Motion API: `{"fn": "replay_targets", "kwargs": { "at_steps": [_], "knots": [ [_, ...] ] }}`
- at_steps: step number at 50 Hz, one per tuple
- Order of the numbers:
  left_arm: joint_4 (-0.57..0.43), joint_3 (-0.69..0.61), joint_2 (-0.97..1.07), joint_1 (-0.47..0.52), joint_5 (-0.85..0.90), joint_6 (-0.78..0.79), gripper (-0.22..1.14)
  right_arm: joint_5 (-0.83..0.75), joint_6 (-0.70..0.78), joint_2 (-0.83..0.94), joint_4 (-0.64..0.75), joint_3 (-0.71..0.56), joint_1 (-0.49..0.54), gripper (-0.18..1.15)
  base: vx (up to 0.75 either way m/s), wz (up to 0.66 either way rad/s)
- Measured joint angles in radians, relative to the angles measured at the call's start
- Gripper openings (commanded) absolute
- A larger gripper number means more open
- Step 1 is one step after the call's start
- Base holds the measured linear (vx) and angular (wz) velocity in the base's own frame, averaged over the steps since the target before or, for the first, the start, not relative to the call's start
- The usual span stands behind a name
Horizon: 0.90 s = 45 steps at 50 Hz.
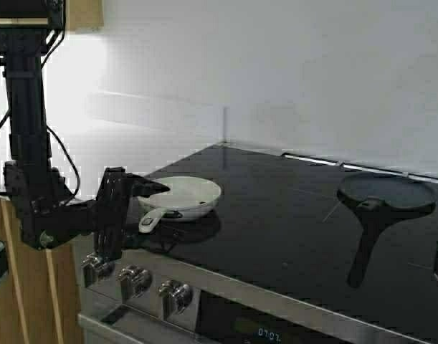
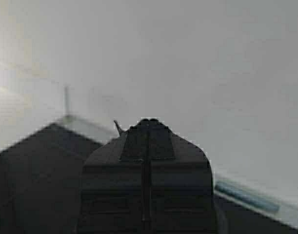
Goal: Wash the pan
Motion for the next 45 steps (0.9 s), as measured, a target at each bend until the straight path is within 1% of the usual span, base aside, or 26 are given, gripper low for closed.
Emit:
{"fn": "replay_targets", "kwargs": {
  "at_steps": [15, 19, 22, 25, 29, 34, 37, 39, 43, 45],
  "knots": [
    [0.080, -0.063, 0.026, -0.002, 0.000, -0.080, 0.99, 0.002, 0.000, 0.000, -0.002, 0.000, 0.000, 0.06, 0.00, 0.00],
    [0.086, -0.067, 0.029, 0.000, 0.002, -0.092, 0.96, 0.000, 0.000, 0.000, -0.002, 0.000, 0.000, 0.06, 0.00, 0.00],
    [0.086, -0.067, 0.029, 0.000, 0.002, -0.098, 0.87, 0.000, 0.000, 0.000, -0.002, 0.000, -0.002, 0.06, 0.00, 0.00],
    [0.087, -0.069, 0.029, 0.000, 0.002, -0.107, 0.73, 0.000, 0.000, 0.002, -0.002, 0.000, 0.000, 0.06, 0.00, 0.00],
    [0.087, -0.072, 0.034, -0.002, 0.002, -0.121, 0.45, 0.000, 0.000, 0.000, -0.002, 0.000, 0.000, 0.06, 0.00, 0.00],
    [0.089, -0.078, 0.049, 0.000, 0.002, -0.149, 0.06, 0.000, 0.000, 0.002, -0.002, 0.000, 0.000, 0.06, 0.00, 0.00],
    [0.091, -0.081, 0.058, -0.002, -0.002, -0.152, -0.09, 0.000, 0.000, 0.002, -0.002, 0.000, -0.002, 0.06, 0.00, 0.00],
    [0.092, -0.081, 0.060, -0.003, -0.005, -0.152, -0.07, 0.002, 0.000, 0.002, -0.002, 0.000, 0.000, 0.06, 0.00, 0.00],
    [0.092, -0.080, 0.060, -0.008, -0.008, -0.152, 0.03, 0.000, 0.000, 0.000, -0.002, 0.000, 0.000, 0.06, 0.00, 0.00],
    [0.092, -0.078, 0.060, -0.008, -0.009, -0.152, 0.05, 0.000, 0.000, 0.002, -0.002, 0.000, 0.000, 0.06, 0.00, 0.00]
  ]
}}
